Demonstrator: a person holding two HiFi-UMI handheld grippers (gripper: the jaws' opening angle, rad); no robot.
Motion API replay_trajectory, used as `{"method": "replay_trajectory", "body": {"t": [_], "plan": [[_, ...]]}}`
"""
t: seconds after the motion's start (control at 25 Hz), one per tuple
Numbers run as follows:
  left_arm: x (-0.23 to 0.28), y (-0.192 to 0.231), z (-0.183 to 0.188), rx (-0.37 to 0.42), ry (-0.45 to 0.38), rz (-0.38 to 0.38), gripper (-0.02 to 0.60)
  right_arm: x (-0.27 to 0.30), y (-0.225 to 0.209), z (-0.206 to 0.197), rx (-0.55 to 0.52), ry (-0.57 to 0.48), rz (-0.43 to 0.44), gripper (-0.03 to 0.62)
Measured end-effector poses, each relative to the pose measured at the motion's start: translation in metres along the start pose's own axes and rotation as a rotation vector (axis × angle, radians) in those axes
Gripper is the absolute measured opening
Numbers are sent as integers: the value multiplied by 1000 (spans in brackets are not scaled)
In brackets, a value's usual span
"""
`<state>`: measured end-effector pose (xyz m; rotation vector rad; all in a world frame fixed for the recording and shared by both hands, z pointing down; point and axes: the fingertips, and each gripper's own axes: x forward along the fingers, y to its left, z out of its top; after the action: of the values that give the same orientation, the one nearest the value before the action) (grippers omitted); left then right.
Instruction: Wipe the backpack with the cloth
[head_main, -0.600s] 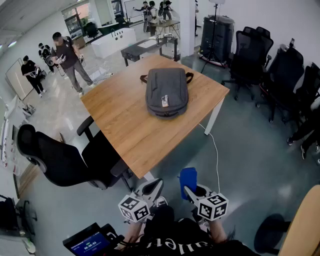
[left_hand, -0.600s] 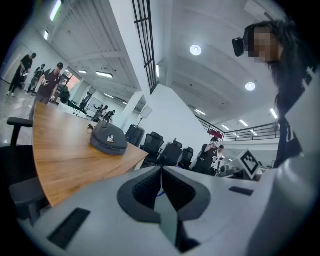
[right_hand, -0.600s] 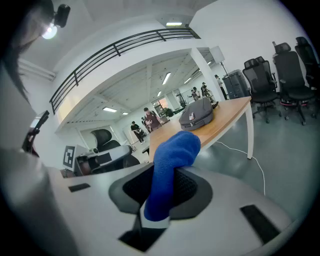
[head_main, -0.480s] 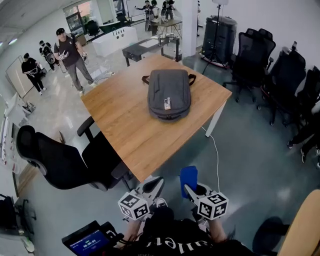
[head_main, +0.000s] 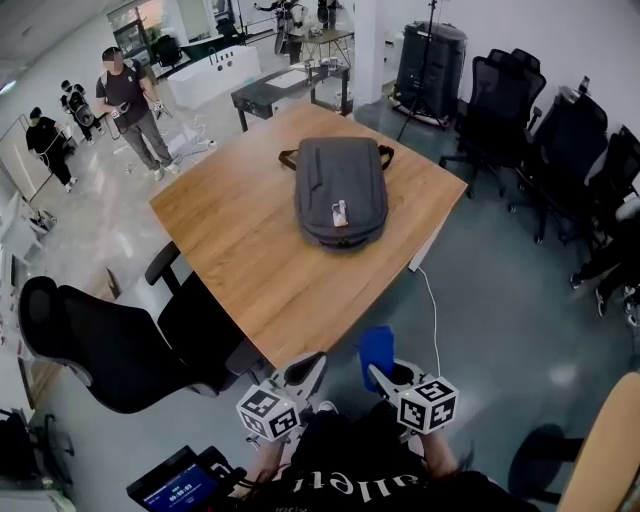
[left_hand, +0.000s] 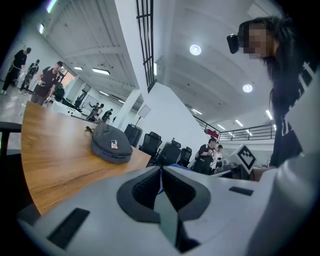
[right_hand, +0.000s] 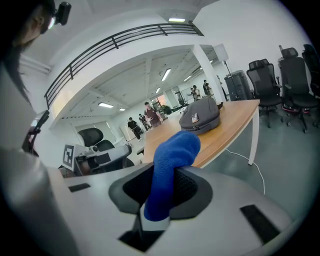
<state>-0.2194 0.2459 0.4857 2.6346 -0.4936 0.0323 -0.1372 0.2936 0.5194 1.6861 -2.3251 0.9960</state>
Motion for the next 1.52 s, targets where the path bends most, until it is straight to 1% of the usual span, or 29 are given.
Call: {"method": "replay_trajectory", "body": {"t": [0.2, 0.36, 0.44, 0.52, 0.72, 0.84, 1.04, 1.12, 1.24, 1.36, 1.52], "plan": [[0, 24, 8, -40, -21, 40, 2, 23, -4, 11, -18, 44, 11, 87], [6, 41, 13, -57, -28, 77, 2, 50, -15, 23, -38, 72, 52, 87], [11, 52, 16, -62, -36, 113, 2, 65, -25, 32, -63, 90, 73, 87], [17, 64, 21, -69, -52, 158, 2, 81, -36, 42, -111, 116, 98, 87], [47, 98, 36, -98, -104, 258, 2, 127, -74, 68, -282, 194, 147, 87], [74, 117, 47, -119, -134, 300, 2, 152, -89, 84, -339, 234, 212, 87], [129, 133, 59, -97, -145, 365, 2, 193, -125, 104, -436, 288, 303, 87], [139, 136, 65, -92, -151, 394, 2, 214, -127, 110, -460, 303, 340, 87], [142, 139, 70, -98, -148, 426, 2, 250, -118, 119, -493, 324, 392, 87], [139, 144, 66, -105, -137, 476, 2, 285, -108, 122, -520, 344, 442, 87], [133, 151, 62, -127, -143, 551, 2, 319, -98, 122, -541, 367, 496, 87]]}}
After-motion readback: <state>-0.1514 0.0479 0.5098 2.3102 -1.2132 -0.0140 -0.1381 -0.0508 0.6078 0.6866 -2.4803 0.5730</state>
